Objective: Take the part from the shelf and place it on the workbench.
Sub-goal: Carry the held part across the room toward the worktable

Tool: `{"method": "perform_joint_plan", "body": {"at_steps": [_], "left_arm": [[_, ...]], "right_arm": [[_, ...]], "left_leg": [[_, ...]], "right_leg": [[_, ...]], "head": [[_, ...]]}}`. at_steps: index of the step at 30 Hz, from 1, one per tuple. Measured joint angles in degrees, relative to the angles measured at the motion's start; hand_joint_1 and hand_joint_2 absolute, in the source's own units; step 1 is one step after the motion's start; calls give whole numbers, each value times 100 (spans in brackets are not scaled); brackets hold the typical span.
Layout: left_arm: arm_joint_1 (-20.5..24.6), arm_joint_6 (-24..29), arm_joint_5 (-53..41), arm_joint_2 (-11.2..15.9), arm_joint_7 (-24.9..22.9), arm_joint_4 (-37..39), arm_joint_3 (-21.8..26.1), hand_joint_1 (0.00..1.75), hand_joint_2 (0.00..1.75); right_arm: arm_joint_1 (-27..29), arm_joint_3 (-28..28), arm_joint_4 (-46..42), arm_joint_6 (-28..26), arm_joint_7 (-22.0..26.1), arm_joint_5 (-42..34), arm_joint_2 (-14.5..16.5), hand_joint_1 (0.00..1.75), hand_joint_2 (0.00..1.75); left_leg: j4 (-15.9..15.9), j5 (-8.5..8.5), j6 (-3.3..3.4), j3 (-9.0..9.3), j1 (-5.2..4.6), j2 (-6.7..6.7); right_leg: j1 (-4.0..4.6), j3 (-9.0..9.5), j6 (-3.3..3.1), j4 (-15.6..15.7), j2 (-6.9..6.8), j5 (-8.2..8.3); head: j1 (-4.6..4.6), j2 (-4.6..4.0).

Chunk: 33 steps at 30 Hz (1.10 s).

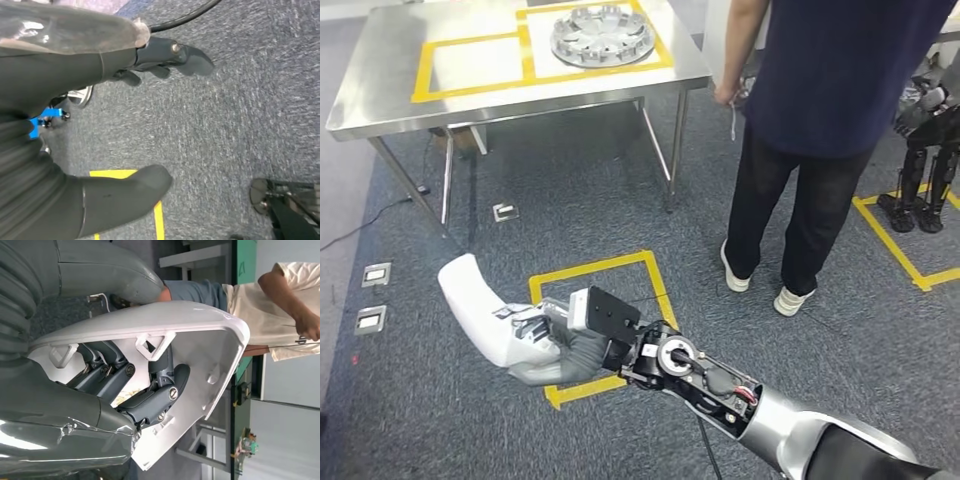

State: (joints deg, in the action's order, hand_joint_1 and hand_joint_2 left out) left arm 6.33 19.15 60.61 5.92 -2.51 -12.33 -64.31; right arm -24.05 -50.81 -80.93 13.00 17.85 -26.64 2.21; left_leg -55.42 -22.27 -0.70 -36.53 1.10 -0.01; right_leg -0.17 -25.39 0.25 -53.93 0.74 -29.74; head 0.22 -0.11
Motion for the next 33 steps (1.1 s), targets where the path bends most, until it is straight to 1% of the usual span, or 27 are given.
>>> {"method": "perform_joint_plan", "body": {"at_steps": [1, 3, 4, 5, 7, 8, 9, 10, 11, 12, 13, 14, 15, 16, 18, 19, 20, 21, 23, 24, 25, 26, 28, 29, 30, 31, 33], "left_arm": [[0, -2, -5, -1, 4, 0, -1, 0, 175], [-3, -4, -20, -3, 21, 0, -1, 0, 175], [-1, -5, -33, -2, 34, 0, -2, 0, 175], [3, -5, -43, 4, 47, 0, -1, 0, 175], [8, -7, -57, 23, 66, 0, 0, 0, 175], [8, -9, -58, 33, 68, 0, 1, 0, 175], [5, -13, -58, 38, 69, 0, 1, 0, 175], [0, -18, -57, 42, 69, 0, 0, 0, 175], [-4, -24, -57, 42, 69, 0, -1, 0, 175], [-9, -31, -57, 40, 69, 0, -1, 0, 175], [-5, -39, -58, 33, 69, 0, -2, 0, 175], [2, -45, -62, 25, 70, 0, -2, 0, 175], [7, -51, -67, 17, 70, 0, -2, 0, 175], [10, -57, -73, 11, 70, 0, -2, 0, 175], [-5, -62, -81, 20, 69, 0, -2, 0, 175], [-8, -63, -83, 22, 67, 0, -2, 0, 175], [-5, -63, -84, 26, 66, 0, -2, 0, 175], [3, -62, -85, 27, 64, 0, -2, 0, 175], [17, -61, -85, 25, 58, 0, -2, 0, 175], [14, -60, -85, 26, 55, 0, -2, 0, 175], [5, -59, -84, 27, 51, 0, -2, 0, 175], [-7, -58, -81, 30, 47, 0, -2, 0, 175], [-23, -55, -78, 37, 40, 0, -2, 0, 175], [-22, -54, -76, 39, 38, 0, -2, 0, 175], [-18, -53, -76, 43, 38, 0, -2, 0, 175], [-18, -52, -77, 44, 37, 0, -2, 0, 175], [-16, -52, -80, 43, 35, 0, -2, 0, 175]], "right_arm": [[0, 2, 0, -2, 1, 1, 0, 175, 175], [-3, 5, -1, -10, 2, 2, 0, 175, 175], [-9, 8, -2, -23, 4, 2, 0, 175, 175], [-14, 10, -2, -38, 5, 2, 0, 175, 175], [-11, 14, -2, -66, 9, 2, -4, 175, 175], [-1, 15, -2, -72, 9, 2, -8, 175, 175], [11, 15, -1, -75, 8, 2, -12, 175, 175], [21, 16, -1, -77, 8, 2, -15, 175, 175], [25, 16, -1, -77, 8, 2, -18, 175, 175], [27, 16, -1, -76, 8, 2, -20, 175, 175], [26, 19, -1, -77, 9, 2, -21, 175, 175], [22, 21, -2, -79, 8, 3, -21, 175, 175], [17, 25, -6, -80, 10, 3, -22, 175, 175], [14, 30, -11, -85, 12, 3, -22, 175, 175], [12, 38, -27, -96, 19, 3, -22, 175, 175], [11, 45, -33, -102, 21, 3, -23, 175, 175], [7, 50, -38, -106, 24, 3, -24, 175, 175], [5, 55, -42, -108, 27, 3, -25, 175, 175], [13, 58, -43, -111, 35, 3, -26, 175, 175], [23, 58, -43, -111, 39, 4, -26, 175, 175], [32, 58, -43, -111, 43, 4, -26, 175, 175], [38, 58, -43, -111, 48, 4, -26, 175, 175], [41, 60, -42, -111, 53, 4, -27, 175, 175], [41, 60, -42, -111, 55, 4, -27, 175, 175], [41, 61, -41, -111, 55, 6, -28, 175, 175], [43, 62, -40, -111, 57, 7, -28, 175, 175], [45, 66, -44, -110, 62, 10, -28, 175, 175]], "left_leg": [[-12, -50, 55, 30, -13, -4], [8, -41, 149, 129, -19, -20], [12, -79, 187, 193, -28, -20], [17, -114, 219, 251, -34, -21], [21, -199, 263, 352, -58, -24], [22, -245, 276, 404, -73, -27], [23, -295, 284, 469, -89, -31], [24, -348, 288, 546, -102, -37], [28, -401, 288, 628, -111, -41], [36, -451, 285, 697, -112, -43], [42, -492, 274, 752, -112, -48], [57, -516, 255, 777, -107, -55], [82, -525, 229, 793, -102, -61], [80, -503, 197, 805, -103, -63], [33, -483, 131, 842, -113, -55], [-92, -500, 105, 815, -118, -49], [-298, -573, 83, 719, -115, -45], [-617, -689, 61, 528, -103, -42], [-1325, -982, -1, -1, -70, -40], [-1515, -1067, -34, -207, -51, -38], [-1495, -1044, -55, -308, -34, -37], [-1274, -899, -63, -302, -21, -35], [-495, -336, -57, -117, -13, -21], [-198, -140, -38, -31, -20, -4], [-8, 4, -9, 26, -32, 6], [71, 47, 31, 51, -40, 12], [77, 24, 133, 140, -42, -1]], "right_leg": [[0, 33, 37, -8, 2, -31], [-19, 75, 96, -107, -12, -89], [-28, 1, 116, -285, -21, -150], [-32, -150, 132, -579, -29, -245], [-27, -628, 151, -1353, -34, -528], [-23, -853, 146, -1637, -34, -650], [-18, -1007, 130, -1753, -34, -680], [-5, -1070, 101, -1674, -34, -590], [17, -1040, 59, -1408, -34, -362], [56, -957, 2, -1024, -45, -40], [104, -880, -53, -651, -59, 233], [145, -822, -97, -361, -71, 401], [176, -794, -135, -176, -81, 495], [184, -780, -157, -88, -81, 501], [145, -619, -193, 26, -70, 556], [119, -518, -206, 70, -69, 565], [98, -425, -218, 100, -68, 564], [86, -378, -225, 119, -72, 545], [75, -330, -230, 127, -65, 485], [69, -297, -222, 126, -55, 444], [60, -247, -210, 126, -42, 396], [49, -180, -193, 126, -29, 340], [34, -36, -142, 118, -18, 214], [36, 11, -108, 111, -14, 144], [40, 40, -73, 113, -15, 69], [48, 74, -34, 77, -15, 27], [43, 109, 34, -18, -25, -14]], "head": [[8, 0], [37, 0], [57, 0], [85, 0], [150, 0], [177, 0], [197, 0], [212, 0], [222, 0], [231, 0], [223, 0], [218, 0], [226, 0], [231, 0], [257, 0], [241, -1], [212, -1], [183, -1], [126, 0], [113, 0], [102, 0], [87, 0], [47, 0], [20, 0], [6, 0], [3, 0], [35, 0]]}}
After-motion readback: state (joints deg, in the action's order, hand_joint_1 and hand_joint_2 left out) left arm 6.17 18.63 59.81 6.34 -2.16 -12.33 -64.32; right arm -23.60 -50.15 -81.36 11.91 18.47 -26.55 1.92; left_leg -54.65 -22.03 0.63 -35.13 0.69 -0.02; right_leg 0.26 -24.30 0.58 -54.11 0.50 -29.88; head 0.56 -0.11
